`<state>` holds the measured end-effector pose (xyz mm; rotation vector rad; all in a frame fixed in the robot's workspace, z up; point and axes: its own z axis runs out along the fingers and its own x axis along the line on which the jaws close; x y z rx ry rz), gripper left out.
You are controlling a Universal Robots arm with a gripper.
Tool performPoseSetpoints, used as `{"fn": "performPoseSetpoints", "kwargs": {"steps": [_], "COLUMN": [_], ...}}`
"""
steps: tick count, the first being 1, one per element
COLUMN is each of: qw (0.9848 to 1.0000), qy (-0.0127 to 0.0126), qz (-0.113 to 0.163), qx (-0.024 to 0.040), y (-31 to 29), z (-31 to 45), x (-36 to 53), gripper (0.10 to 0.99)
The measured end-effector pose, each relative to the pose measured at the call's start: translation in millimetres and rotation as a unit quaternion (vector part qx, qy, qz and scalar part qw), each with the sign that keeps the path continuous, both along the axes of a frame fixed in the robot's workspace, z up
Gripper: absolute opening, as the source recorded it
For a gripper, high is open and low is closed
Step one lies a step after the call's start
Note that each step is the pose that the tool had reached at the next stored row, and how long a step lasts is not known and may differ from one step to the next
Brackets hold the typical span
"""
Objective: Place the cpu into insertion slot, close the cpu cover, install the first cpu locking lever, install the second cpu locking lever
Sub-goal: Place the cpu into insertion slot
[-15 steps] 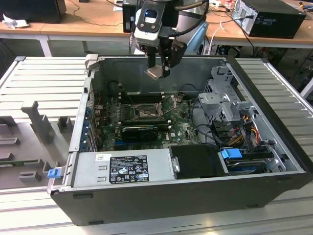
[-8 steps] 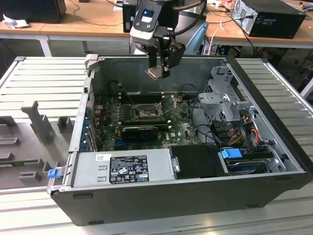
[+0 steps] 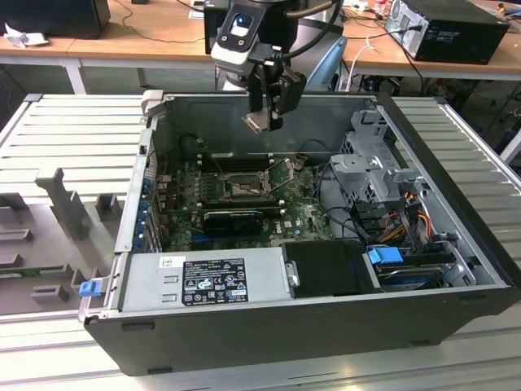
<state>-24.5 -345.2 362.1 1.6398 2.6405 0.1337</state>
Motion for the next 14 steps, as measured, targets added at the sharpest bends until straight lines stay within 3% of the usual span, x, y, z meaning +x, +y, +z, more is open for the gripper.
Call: {"fn": "performPoseSetpoints", "kwargs": {"steps": [8, 14], "qw": [0.9996, 0.9982], "qy": [0.0, 0.0], "qz": [-0.027, -0.059], "qx": [0.0, 0.0], "y": [0.0, 0.0], "z": [0.0, 0.0], "x": [0.0, 0.0], "gripper": [0.533, 0.533]}}
